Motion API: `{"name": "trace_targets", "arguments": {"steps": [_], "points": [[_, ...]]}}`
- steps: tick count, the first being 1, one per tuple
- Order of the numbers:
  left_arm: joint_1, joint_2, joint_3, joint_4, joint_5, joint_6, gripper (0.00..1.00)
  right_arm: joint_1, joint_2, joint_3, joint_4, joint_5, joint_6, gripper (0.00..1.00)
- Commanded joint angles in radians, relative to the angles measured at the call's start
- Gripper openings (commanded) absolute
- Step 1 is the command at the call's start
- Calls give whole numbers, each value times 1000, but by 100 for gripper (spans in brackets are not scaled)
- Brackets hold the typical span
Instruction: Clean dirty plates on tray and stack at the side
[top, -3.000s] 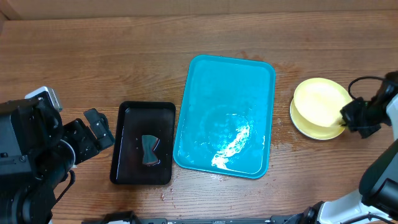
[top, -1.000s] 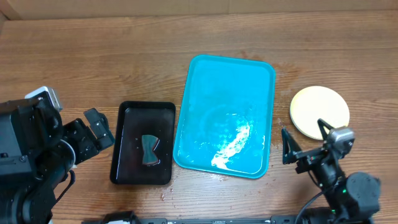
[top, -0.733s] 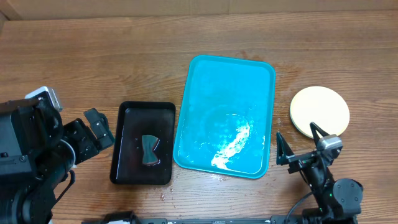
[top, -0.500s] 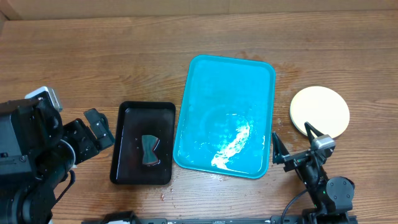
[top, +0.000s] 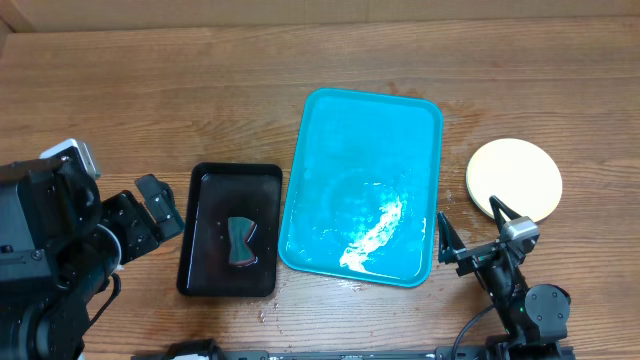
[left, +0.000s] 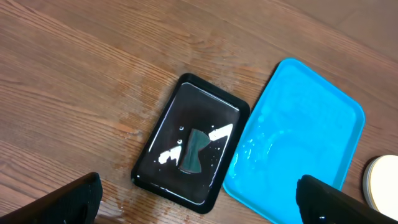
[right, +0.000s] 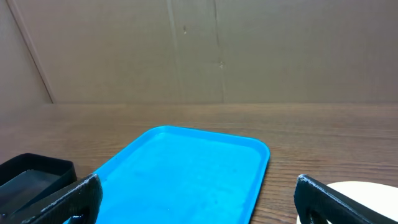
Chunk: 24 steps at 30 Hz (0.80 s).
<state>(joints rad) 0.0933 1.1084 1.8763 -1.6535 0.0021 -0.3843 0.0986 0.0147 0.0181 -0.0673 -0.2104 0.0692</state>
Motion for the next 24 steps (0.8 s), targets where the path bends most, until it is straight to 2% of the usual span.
{"name": "trace_targets", "arguments": {"steps": [1, 11, 14, 16, 19, 24], "points": [[4, -3, 4, 1, -16, 22, 100, -3, -12, -10, 7, -3, -7, 100], [-15, -26, 1, -10, -67, 42, 100, -3, -12, -10, 7, -3, -7, 100], [-18, -82, -59, 164, -68, 68, 100, -3, -12, -10, 7, -3, -7, 100], [-22, -143, -148, 328, -1, 146, 100, -3, -12, -10, 7, -3, -7, 100], [-22, -261, -344, 564, 78, 272, 100, -3, -12, -10, 7, -3, -7, 100], [-22, -493, -740, 901, 85, 291, 100, -3, -12, -10, 7, -3, -7, 100]]}}
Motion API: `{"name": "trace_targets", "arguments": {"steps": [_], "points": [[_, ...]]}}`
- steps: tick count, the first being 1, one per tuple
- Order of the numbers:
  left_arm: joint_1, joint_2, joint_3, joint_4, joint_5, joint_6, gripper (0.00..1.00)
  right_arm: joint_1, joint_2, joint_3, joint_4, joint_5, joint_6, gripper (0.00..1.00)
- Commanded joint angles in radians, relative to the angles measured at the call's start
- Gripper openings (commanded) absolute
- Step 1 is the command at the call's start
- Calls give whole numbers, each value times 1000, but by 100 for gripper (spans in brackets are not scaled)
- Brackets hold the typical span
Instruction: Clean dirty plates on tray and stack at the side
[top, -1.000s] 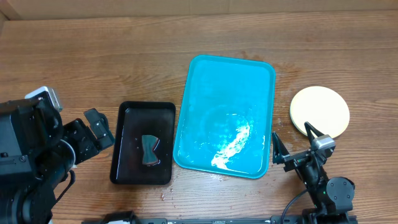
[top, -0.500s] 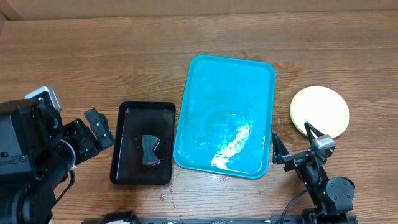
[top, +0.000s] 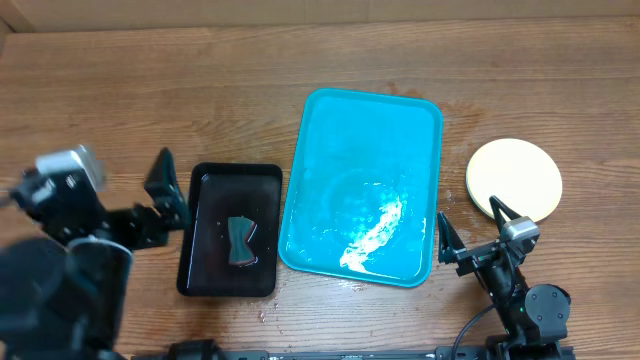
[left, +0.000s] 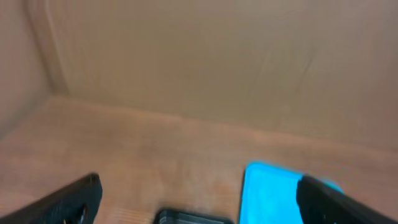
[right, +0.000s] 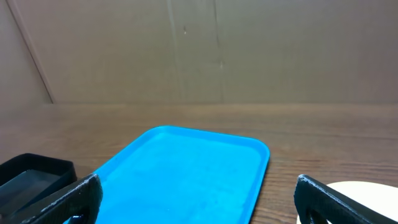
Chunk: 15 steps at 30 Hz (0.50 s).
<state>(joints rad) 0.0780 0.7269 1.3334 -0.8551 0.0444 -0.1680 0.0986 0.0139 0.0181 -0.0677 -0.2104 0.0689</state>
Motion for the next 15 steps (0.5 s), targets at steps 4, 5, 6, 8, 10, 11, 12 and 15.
{"name": "trace_targets", "arguments": {"steps": [4, 5, 6, 8, 10, 11, 12, 15], "points": [[-7, -279, -479, 296, 60, 75, 100, -3, -11, -10, 8, -3, -6, 100], [-7, -321, -548, 342, 62, 74, 100, -3, -11, -10, 8, -3, -6, 100], [-7, -367, -626, 397, 68, 74, 100, -3, -11, -10, 8, -3, -6, 100], [-6, -435, -743, 484, 80, 75, 100, -3, -11, -10, 8, -3, -6, 100], [-6, -505, -857, 557, 80, 74, 100, -3, -11, -10, 8, -3, -6, 100], [-6, -543, -916, 588, 80, 74, 100, -3, -11, -10, 8, -3, -6, 100], [-6, -571, -957, 610, 80, 74, 100, -3, -11, -10, 8, -3, -6, 100], [-6, -659, -1076, 681, 79, 74, 100, -3, -11, -10, 8, -3, -6, 100]]}}
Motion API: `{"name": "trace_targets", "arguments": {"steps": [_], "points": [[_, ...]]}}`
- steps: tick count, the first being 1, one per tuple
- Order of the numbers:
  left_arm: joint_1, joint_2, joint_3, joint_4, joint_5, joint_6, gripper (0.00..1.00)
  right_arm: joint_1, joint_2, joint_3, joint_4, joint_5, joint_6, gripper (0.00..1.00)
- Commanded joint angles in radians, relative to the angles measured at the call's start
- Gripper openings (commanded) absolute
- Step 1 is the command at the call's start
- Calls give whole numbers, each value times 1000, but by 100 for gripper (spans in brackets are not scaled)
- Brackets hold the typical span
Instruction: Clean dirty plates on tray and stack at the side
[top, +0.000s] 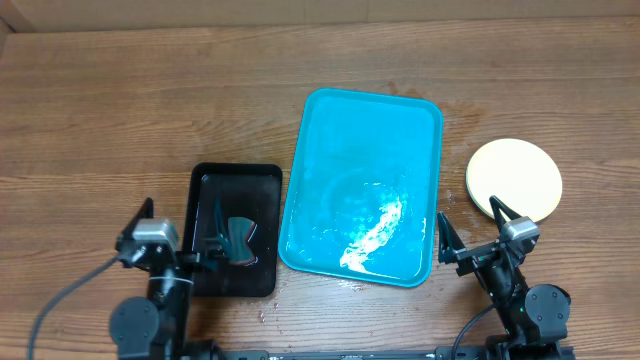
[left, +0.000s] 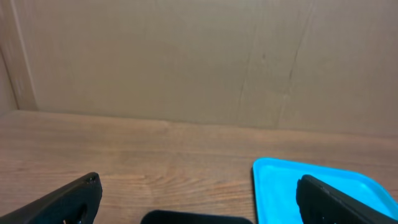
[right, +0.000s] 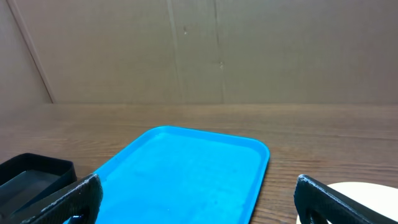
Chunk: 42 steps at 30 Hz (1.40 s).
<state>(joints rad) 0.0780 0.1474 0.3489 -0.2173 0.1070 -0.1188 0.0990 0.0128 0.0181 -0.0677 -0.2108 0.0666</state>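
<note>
The blue tray (top: 360, 150) lies mid-table, wet and with no plate on it; it also shows in both wrist views (left: 311, 180) (right: 186, 174). To its right, a cream plate (top: 514, 180) rests on the table, its edge visible (right: 367, 199). A dark sponge (top: 238, 242) lies in the black tray (top: 230, 180). My left gripper (top: 175, 235) sits low at the front, just left of the black tray, open and empty (left: 199, 205). My right gripper (top: 470, 225) is open and empty (right: 199, 202) at the front, between blue tray and plate.
The black tray holds liquid, and its near rim shows (left: 199, 218) (right: 31, 171). Wet patches mark the wooden table (top: 120, 110) around both trays. A cardboard wall (right: 199, 50) closes the far side.
My left arm has come down from beside the black tray's left edge to a folded pose at the front. Its wrist view is now steady and level. The right arm has not moved.
First my left gripper stood open to the left of the black tray, its camera looking down on the sponge. Then it had tilted up, with a blurred view of the wall. Now it rests low at the front. Sponge, plate and right arm stayed put.
</note>
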Motion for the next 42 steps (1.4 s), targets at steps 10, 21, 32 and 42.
{"name": "trace_targets", "arguments": {"steps": [10, 21, 32, 42], "points": [[-6, -145, -344, 241, 23, 6, 100, -3, -10, -10, 8, -3, -4, 100], [-5, -141, -344, 150, 16, 7, 100, -3, -10, -10, 8, -3, -4, 100], [-5, -141, -344, 151, 16, 7, 100, -3, -10, -10, 8, -3, -4, 100], [-5, -141, -344, 150, 16, 7, 100, -3, -10, -10, 8, -3, -4, 100]]}}
